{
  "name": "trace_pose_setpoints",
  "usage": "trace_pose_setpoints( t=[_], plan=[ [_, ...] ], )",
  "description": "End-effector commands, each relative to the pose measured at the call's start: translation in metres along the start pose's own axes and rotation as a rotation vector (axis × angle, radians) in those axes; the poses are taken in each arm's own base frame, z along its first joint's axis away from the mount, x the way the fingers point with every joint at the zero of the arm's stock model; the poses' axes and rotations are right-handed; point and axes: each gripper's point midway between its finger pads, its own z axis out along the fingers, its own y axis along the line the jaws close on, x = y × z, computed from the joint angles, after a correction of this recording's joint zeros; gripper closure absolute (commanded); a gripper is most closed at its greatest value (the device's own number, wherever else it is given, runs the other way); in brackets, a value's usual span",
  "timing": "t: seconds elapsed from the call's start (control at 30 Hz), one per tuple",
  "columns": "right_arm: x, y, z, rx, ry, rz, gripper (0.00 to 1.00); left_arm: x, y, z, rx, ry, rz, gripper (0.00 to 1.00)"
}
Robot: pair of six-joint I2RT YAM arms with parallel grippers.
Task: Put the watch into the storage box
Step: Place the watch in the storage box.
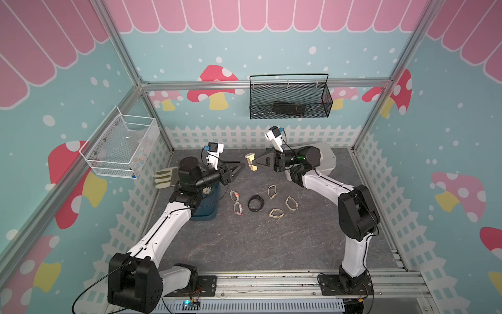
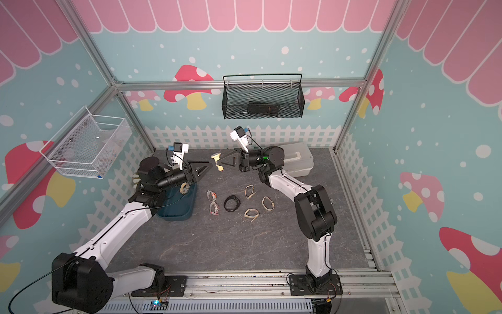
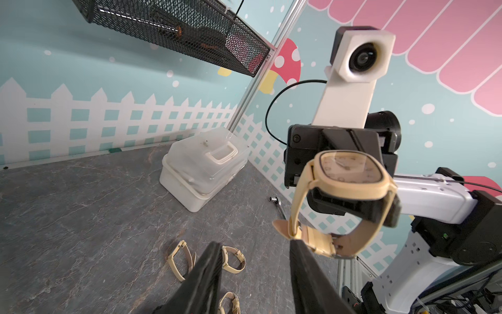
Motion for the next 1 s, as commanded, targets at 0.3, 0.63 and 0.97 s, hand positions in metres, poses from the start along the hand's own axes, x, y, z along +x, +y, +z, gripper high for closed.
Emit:
trace_pose_setpoints(
  t=[0.3,0.63,0.97],
  plan=[
    [0.004,0.011,0.022,-0.065,0.040,-0.031,1.00,-0.006,-0.009,0.005,0.082,-0.009,-0.010,0.56],
    [0.002,0.008,0.022,-0.064,0.038,-0.038,1.00,0.002,-0.007,0.002,0.055,0.019,0.005,0.57],
    [-0.013,0.023,-0.001,-0.021,0.022,-0.080,1.00,0.008,-0.010,-0.001,0.055,0.049,0.023,0.57]
  ],
)
